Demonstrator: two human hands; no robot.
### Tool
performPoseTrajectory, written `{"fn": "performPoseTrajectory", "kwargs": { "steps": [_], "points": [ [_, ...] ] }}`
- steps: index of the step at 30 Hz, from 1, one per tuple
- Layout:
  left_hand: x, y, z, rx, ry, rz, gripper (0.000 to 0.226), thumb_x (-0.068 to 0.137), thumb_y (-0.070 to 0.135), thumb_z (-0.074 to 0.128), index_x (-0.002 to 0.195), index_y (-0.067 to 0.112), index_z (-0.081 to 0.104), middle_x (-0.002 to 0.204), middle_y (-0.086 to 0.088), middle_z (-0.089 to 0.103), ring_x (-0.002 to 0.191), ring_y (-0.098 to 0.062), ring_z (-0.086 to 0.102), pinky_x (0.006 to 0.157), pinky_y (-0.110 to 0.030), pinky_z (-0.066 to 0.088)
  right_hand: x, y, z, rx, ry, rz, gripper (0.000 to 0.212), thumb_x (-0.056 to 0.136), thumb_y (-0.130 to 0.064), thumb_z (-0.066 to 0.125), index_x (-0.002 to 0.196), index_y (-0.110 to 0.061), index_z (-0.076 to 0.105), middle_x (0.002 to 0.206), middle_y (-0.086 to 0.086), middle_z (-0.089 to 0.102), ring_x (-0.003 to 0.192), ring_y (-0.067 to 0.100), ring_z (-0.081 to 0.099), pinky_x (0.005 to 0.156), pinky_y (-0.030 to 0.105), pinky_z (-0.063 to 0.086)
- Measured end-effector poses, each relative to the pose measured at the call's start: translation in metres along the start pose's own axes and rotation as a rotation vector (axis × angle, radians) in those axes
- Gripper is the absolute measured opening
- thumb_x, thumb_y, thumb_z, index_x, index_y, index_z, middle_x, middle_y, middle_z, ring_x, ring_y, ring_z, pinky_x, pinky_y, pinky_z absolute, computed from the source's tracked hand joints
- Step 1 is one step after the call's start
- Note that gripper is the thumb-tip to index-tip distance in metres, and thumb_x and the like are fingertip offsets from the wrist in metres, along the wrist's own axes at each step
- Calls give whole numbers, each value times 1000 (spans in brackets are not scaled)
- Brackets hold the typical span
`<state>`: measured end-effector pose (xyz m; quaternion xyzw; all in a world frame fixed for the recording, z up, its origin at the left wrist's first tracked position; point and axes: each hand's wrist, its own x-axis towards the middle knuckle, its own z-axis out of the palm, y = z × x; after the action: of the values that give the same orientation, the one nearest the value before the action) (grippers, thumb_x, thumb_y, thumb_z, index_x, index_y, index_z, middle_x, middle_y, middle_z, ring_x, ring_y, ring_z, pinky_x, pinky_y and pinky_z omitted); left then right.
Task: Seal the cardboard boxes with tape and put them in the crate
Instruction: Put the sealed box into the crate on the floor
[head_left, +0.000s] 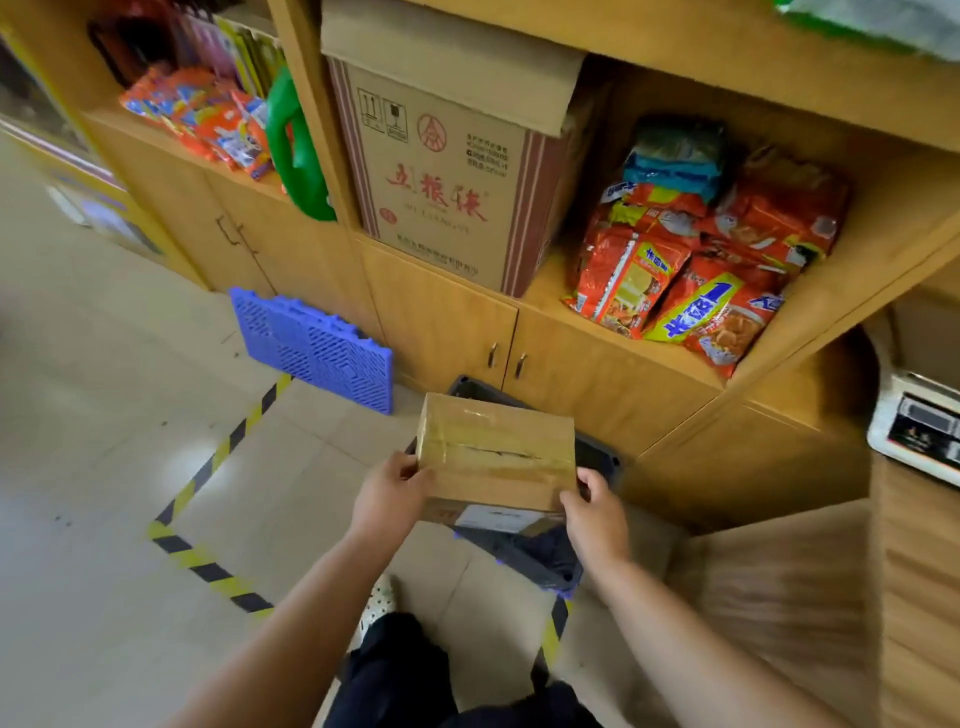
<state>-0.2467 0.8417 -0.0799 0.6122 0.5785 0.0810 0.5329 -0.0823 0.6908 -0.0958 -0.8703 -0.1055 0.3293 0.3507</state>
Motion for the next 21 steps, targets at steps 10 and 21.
{"fn": "performPoseTrajectory", "kwargs": {
  "steps": [10,21],
  "points": [
    [124,5,-40,469,-42,101,31,81,47,56,75,18,48,69,1,58,60,-16,54,48,-27,30,22,-29,106,119,168,225,37,97,-19,49,134,-17,48,120,3,61,105,23,58,85,32,43],
    [238,-61,26,511,-115,56,14,90,28,55,79,21,58,66,2,59,66,-25,55,54,-28,37,103,28,175,183,197,380,11,94,-17,54,105,-21,55,89,-2,62,84,19,59,77,33,47]
  ]
}}
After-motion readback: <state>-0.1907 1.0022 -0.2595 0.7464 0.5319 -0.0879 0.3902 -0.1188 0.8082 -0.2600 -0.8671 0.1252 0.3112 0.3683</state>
